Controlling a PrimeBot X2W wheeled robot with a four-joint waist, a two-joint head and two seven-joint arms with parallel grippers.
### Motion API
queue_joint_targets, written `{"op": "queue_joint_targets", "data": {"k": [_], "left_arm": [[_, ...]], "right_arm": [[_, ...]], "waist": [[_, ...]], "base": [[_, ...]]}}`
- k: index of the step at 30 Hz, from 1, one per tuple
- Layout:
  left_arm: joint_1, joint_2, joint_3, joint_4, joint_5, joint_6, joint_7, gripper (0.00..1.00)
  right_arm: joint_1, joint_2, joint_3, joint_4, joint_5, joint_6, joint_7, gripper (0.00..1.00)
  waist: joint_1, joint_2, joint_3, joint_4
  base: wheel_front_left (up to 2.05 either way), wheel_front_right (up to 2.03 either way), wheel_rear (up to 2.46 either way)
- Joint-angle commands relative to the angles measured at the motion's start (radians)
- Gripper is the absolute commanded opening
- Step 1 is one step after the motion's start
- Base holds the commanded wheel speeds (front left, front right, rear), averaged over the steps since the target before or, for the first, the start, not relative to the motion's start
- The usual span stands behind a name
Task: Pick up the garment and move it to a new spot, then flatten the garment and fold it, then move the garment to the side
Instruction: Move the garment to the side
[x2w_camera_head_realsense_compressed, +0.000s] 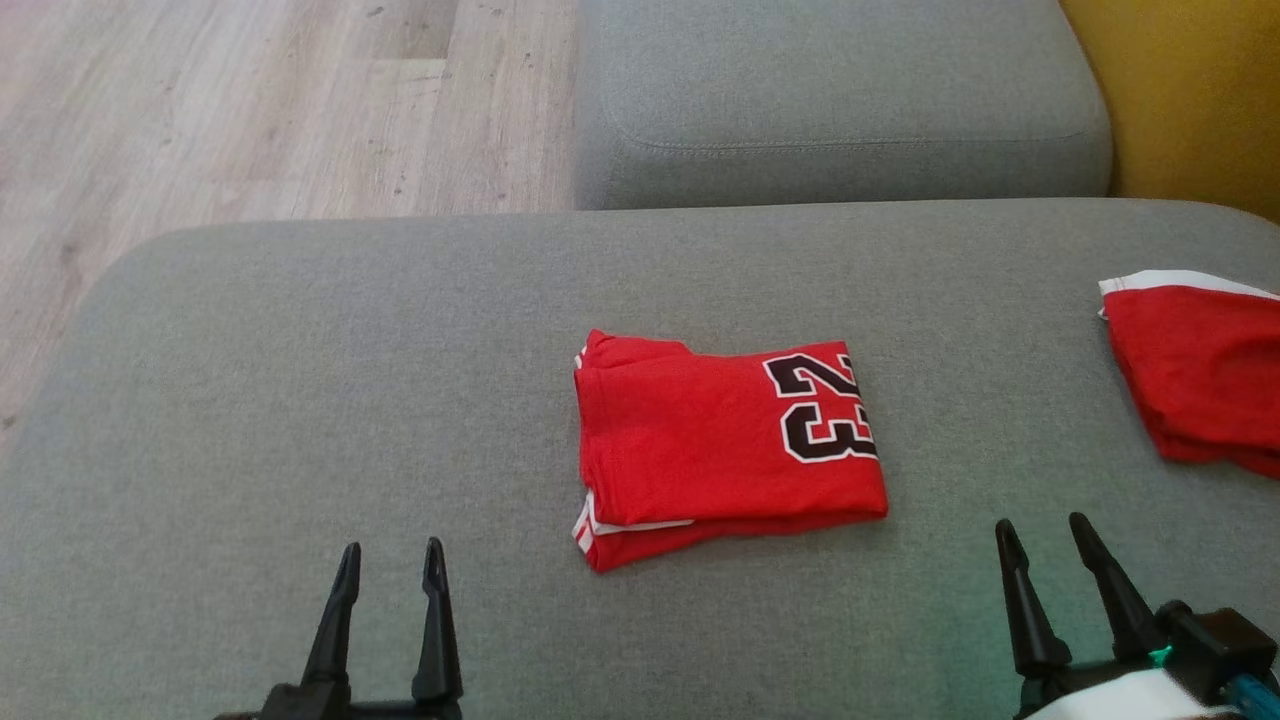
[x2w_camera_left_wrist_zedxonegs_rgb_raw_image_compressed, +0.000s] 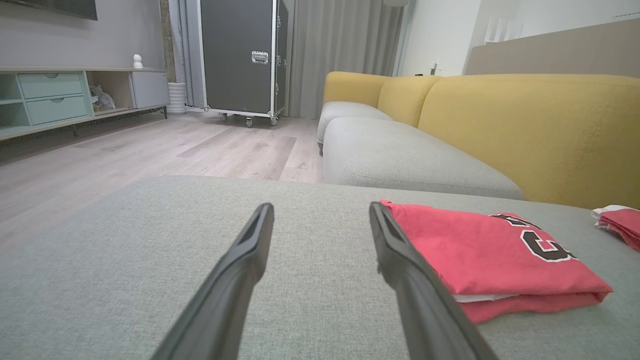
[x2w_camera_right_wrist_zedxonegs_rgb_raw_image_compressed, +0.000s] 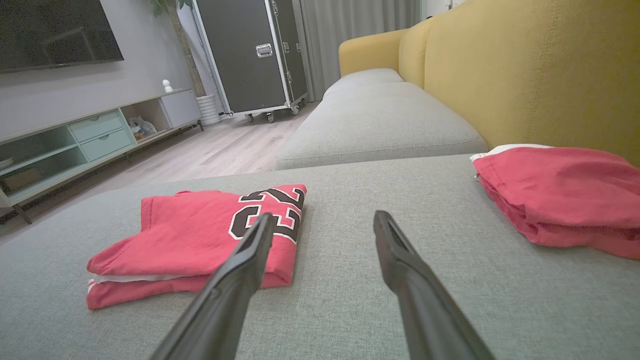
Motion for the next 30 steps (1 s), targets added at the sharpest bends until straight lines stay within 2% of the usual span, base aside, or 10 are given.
{"op": "queue_joint_targets", "data": {"k": [1, 11, 13, 19, 30], "left_arm": [[-0.041, -0.006, 0.036, -0.026, 0.009, -0.001, -0.009, 1.0], [-0.055, -0.006, 0.021, -0.055, 0.005, 0.014, -0.009, 1.0], [-0.063, -0.006, 0.013, -0.059, -0.013, 0.015, -0.009, 1.0], [-0.112, -0.006, -0.015, -0.062, -0.018, 0.017, -0.009, 1.0], [-0.168, -0.006, -0.076, -0.04, -0.012, 0.031, -0.009, 1.0]], "right_arm": [[-0.044, -0.017, 0.021, -0.025, -0.007, -0.001, -0.011, 1.0], [-0.087, -0.024, 0.022, 0.009, 0.002, -0.001, -0.011, 1.0], [-0.12, -0.025, 0.034, 0.019, 0.041, -0.001, -0.011, 1.0], [-0.257, -0.08, 0.109, 0.11, 0.143, -0.001, -0.008, 1.0], [-0.45, -0.115, 0.201, 0.318, 0.341, -0.001, 0.187, 1.0]], "waist": [[0.0, -0.0001, 0.002, 0.003], [0.0, -0.0001, 0.062, 0.039], [0.0, -0.0001, 0.093, 0.046], [0.0, -0.0001, 0.17, 0.073], [0.0, -0.0001, 0.227, 0.131]], "base": [[0.0, 0.0, 0.0], [0.0, 0.0, 0.0], [0.0, 0.0, 0.0], [0.0, 0.0, 0.0], [0.0, 0.0, 0.0]]}}
